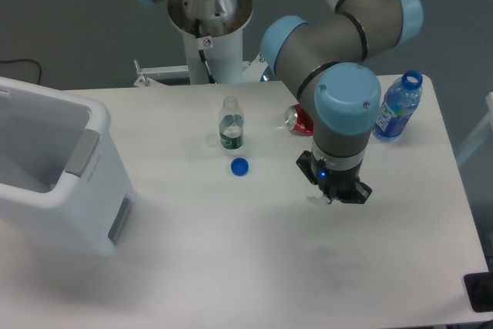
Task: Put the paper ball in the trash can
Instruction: 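Carry the white paper ball in the gripper over to the white bin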
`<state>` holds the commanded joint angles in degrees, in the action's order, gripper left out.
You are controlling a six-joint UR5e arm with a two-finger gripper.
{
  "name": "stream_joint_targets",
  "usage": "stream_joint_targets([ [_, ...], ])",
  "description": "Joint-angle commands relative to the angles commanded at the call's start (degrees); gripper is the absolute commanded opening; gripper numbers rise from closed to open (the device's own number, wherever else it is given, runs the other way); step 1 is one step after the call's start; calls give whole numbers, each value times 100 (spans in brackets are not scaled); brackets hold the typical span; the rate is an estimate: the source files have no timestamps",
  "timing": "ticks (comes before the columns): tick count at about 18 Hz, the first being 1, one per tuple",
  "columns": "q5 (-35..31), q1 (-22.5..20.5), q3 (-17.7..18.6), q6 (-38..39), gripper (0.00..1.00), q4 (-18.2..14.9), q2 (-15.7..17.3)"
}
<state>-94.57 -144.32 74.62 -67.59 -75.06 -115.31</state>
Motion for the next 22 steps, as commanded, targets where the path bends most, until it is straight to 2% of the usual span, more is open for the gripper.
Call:
stream_joint_targets([
  [4,17,35,35,79,0,-9,272],
  [6,114,131,105,472,0,-18,430],
  [7,236,263,140,744,0,-9,527],
  [13,1159,562,474,1194,0,26,1370],
  [18,1388,1212,624,1966,0,61,1801],
  [22,1433,2055,624,2723,0,491,1811],
])
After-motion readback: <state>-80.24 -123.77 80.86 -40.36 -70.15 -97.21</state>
